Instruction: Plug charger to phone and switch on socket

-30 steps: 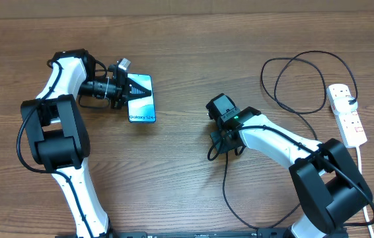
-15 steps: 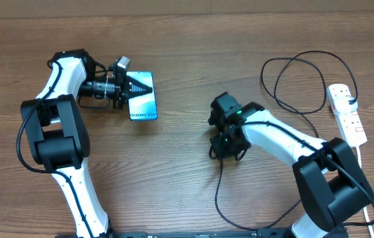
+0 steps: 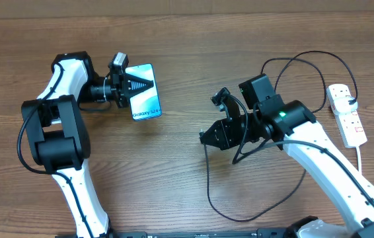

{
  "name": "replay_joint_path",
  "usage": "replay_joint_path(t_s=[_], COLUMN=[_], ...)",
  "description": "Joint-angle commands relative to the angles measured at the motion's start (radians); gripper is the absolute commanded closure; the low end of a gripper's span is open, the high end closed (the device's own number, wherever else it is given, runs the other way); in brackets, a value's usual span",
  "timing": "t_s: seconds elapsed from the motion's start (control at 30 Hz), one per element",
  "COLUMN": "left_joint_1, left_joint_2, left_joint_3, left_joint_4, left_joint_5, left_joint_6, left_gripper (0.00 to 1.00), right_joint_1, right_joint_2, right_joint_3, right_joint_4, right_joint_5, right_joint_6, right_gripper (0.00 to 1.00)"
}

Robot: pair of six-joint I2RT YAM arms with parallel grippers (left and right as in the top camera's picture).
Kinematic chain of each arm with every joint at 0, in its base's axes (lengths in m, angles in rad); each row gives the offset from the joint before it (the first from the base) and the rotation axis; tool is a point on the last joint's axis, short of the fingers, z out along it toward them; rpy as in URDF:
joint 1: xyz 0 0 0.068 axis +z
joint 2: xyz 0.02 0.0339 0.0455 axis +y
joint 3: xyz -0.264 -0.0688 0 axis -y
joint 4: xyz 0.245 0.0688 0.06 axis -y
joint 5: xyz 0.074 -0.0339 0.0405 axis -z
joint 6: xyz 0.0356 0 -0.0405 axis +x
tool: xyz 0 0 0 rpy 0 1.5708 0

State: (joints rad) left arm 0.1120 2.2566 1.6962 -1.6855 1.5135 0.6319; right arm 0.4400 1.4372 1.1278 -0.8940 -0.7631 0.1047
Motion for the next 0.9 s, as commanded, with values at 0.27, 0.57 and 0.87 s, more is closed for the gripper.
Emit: replay_joint_path(t_s=[0.27,0.57,0.87], left_joint_1=[-0.034,-0.034,-0.034], left_joint_2=[-0.367,-0.393,-0.393], left_joint_3=[0.001,0.001,0.001], left_joint_4=[-0.005,-0.005,-0.005], left_joint_5=[0.066,0.066,0.066], left_joint_6=[-0.108,-0.195,-0.211], left_gripper=[0.96,0.96,0.96], right_joint_1=[0.037,0.14,0.2], right_joint_2=[-0.017,-0.017,-0.017], right_joint_3=[0.022,0.022,0.022], right_joint_4=[0.045,0.315,0.533], right_joint_5=[-0.387,-0.41,-0.4], right_joint_6=[0.0,0.245,0.433], right_gripper=[0.96,0.96,0.96])
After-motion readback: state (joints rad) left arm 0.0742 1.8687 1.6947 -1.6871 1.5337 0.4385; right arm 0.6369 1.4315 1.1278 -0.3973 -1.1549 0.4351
